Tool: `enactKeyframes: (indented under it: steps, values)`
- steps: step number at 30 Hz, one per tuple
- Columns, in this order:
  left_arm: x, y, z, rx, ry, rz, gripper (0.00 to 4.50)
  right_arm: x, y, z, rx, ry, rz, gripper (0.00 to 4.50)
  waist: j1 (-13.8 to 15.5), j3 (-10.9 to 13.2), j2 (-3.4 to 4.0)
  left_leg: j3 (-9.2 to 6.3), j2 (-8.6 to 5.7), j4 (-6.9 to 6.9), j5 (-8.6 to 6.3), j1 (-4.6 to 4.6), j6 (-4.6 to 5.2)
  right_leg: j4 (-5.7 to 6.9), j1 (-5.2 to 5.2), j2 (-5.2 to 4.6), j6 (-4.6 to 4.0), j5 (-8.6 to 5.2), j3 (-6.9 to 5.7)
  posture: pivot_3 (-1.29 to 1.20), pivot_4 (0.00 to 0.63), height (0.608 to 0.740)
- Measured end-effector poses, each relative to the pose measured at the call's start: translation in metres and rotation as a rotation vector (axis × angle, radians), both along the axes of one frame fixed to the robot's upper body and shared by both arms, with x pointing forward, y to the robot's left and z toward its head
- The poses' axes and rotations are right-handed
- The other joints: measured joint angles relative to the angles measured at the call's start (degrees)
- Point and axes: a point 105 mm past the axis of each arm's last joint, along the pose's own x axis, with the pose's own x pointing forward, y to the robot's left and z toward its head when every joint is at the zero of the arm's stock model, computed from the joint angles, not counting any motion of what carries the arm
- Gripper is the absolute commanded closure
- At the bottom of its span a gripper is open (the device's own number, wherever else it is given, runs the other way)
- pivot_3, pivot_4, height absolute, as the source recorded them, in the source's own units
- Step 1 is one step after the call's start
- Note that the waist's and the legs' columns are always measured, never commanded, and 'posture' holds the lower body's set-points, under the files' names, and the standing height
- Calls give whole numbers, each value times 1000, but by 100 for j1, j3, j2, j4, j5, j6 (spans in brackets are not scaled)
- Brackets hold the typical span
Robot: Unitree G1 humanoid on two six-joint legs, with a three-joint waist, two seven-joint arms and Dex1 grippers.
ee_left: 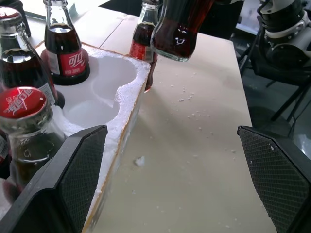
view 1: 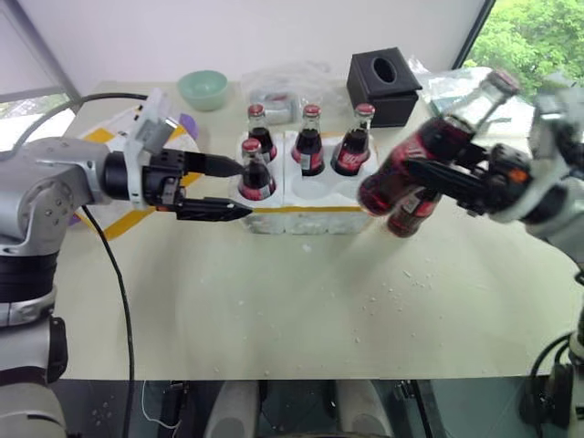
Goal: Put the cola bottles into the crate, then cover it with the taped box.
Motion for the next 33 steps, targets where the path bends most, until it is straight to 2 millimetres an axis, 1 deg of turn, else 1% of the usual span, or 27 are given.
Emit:
enactKeyframes:
  steps: [2,3,4,7,9,11,15,18,21,26,29,30,32,33]
  values:
    - [1,2,1,-1,-9,18,0,18,17,3,0,-12,17,1852,-16,1,0,3,0,3,0,-1,0,1,-3,0,0,1,1,0,150,737]
    - [1,3,1,-2,-15,28,0,28,27,4,-19,-26,13,1852,-29,1,0,3,0,2,0,-1,0,3,-6,0,0,1,2,0,150,737]
    - [0,2,1,-1,-21,31,0,34,35,3,-40,-36,9,1852,-26,1,0,1,0,-3,0,-2,0,3,-9,0,0,0,0,0,150,737]
    - [-1,3,1,1,-31,48,0,49,52,-6,-83,-34,7,1852,-11,1,0,-1,0,-10,0,-9,1,6,-18,0,0,0,-1,0,150,737]
    - [-2,7,2,-7,-44,74,0,59,61,-16,-104,-17,4,1852,-4,1,0,-1,-2,-9,-1,-13,1,4,-21,0,0,1,-1,0,150,737]
    - [-3,8,2,-7,-46,87,0,65,65,-26,-128,-7,-1,1852,6,1,-1,0,-5,-8,-1,-16,2,4,-20,-4,0,1,-1,0,150,737]
    - [-7,9,3,-14,-56,106,0,66,71,-31,-187,-67,17,1852,-5,1,-1,-1,-5,-7,-1,-11,2,5,-18,-4,0,1,-1,0,150,737]
    - [-8,10,2,-18,-52,117,0,70,74,-39,-218,-73,14,1852,-21,1,-1,-1,-4,-7,-1,-7,2,9,-17,-3,0,1,-1,0,150,737]
    - [-9,10,5,-31,-66,127,0,75,80,-52,-235,-36,13,1852,-23,1,-1,-1,-4,-7,-1,-7,2,9,-17,-3,0,2,-1,0,150,737]
    - [-8,11,5,-36,-64,142,0,83,87,-68,-260,-1,0,1852,-27,1,-1,-1,-4,-9,-1,-7,2,9,-18,-2,0,2,-1,0,150,737]
    - [-9,10,6,-39,-67,140,0,92,93,-83,-283,48,-15,1852,-66,1,-1,-1,-4,-9,-1,-5,1,10,-18,-1,-1,2,-1,0,150,737]
    - [-9,10,6,-39,-68,142,0,95,96,-88,-292,65,-21,789,-88,1,-1,-2,-4,-9,-1,-5,1,12,-18,-1,-1,2,-1,0,150,737]
    - [-8,9,6,-40,-70,144,0,100,103,-83,-293,62,-24,52,-161,0,-3,-2,-4,-9,0,0,0,14,-16,0,-2,4,0,0,150,737]
    - [-9,9,7,-40,-71,143,0,102,104,-84,-297,70,-25,52,-170,-1,-4,-3,-2,-9,0,1,-1,14,-16,2,-3,4,0,0,150,737]
